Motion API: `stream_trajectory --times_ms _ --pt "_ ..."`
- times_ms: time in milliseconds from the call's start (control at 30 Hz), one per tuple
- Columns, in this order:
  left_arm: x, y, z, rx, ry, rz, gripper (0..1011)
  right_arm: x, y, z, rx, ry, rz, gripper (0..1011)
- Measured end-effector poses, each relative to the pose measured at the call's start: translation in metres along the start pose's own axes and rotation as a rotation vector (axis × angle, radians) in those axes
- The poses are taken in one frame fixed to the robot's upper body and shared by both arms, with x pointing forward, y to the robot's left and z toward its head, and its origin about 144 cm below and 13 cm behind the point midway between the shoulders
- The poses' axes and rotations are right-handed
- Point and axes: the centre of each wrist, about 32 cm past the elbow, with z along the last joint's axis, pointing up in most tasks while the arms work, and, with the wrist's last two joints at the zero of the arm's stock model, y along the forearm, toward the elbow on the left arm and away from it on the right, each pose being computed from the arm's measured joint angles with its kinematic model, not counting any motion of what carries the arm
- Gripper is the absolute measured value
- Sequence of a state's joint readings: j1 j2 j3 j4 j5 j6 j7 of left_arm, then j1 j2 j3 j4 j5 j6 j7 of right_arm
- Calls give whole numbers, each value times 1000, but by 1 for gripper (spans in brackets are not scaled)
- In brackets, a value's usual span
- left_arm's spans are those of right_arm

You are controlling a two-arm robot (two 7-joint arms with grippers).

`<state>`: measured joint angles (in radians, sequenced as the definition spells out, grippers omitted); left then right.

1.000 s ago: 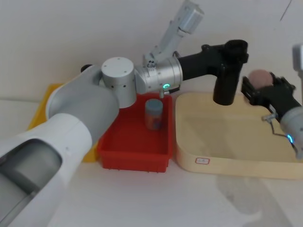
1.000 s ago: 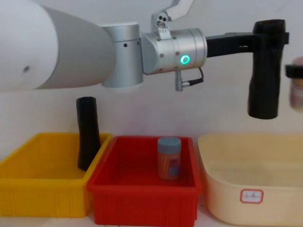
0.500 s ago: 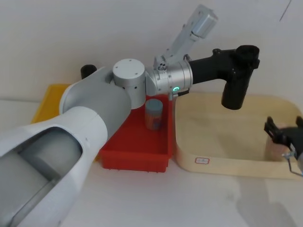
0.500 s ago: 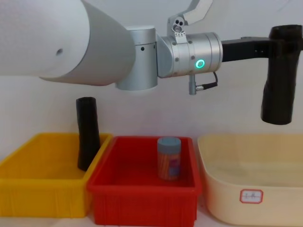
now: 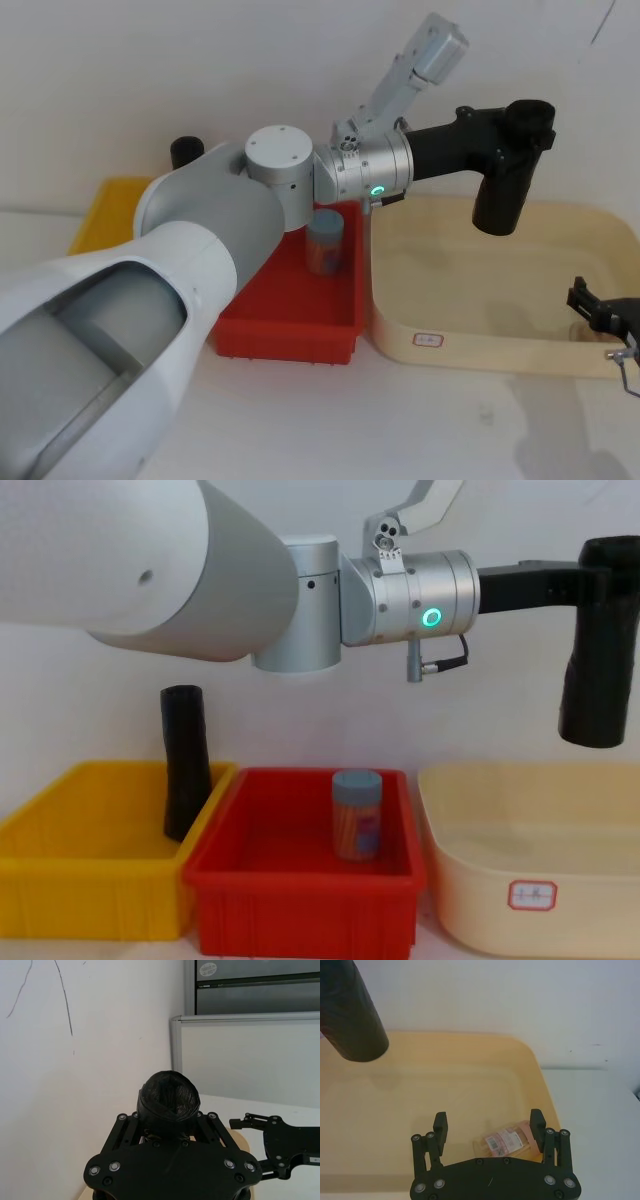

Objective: Pick up the garbage bag with the one hand and transfer it to the other hand.

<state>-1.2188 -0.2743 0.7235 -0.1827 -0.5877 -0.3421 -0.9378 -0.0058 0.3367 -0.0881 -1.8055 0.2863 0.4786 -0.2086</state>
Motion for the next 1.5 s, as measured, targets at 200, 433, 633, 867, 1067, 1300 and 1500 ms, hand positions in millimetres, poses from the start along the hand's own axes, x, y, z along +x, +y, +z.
stream_trajectory --times_ms 200,433,633,867,1067,1300,1500 --pt "0 -1 0 1 -1 -2 375 -1 -5 5 47 -10 22 999" --pt "-1 -1 0 2 -1 -3 375 -4 -14 14 123 -29 68 1000" --pt "-1 -2 0 2 -2 -3 375 -5 -20 25 191 -44 129 1000" --pt "-1 -2 0 3 -2 -4 375 -7 -14 38 235 -52 217 1000" --pt "-1 -2 0 3 -2 -4 375 -10 2 47 235 -53 291 999" --pt "-1 -2 0 3 -3 -5 375 -11 20 51 211 -40 342 1000" --pt "-1 -2 0 3 -2 -5 375 -11 31 53 200 -20 374 999"
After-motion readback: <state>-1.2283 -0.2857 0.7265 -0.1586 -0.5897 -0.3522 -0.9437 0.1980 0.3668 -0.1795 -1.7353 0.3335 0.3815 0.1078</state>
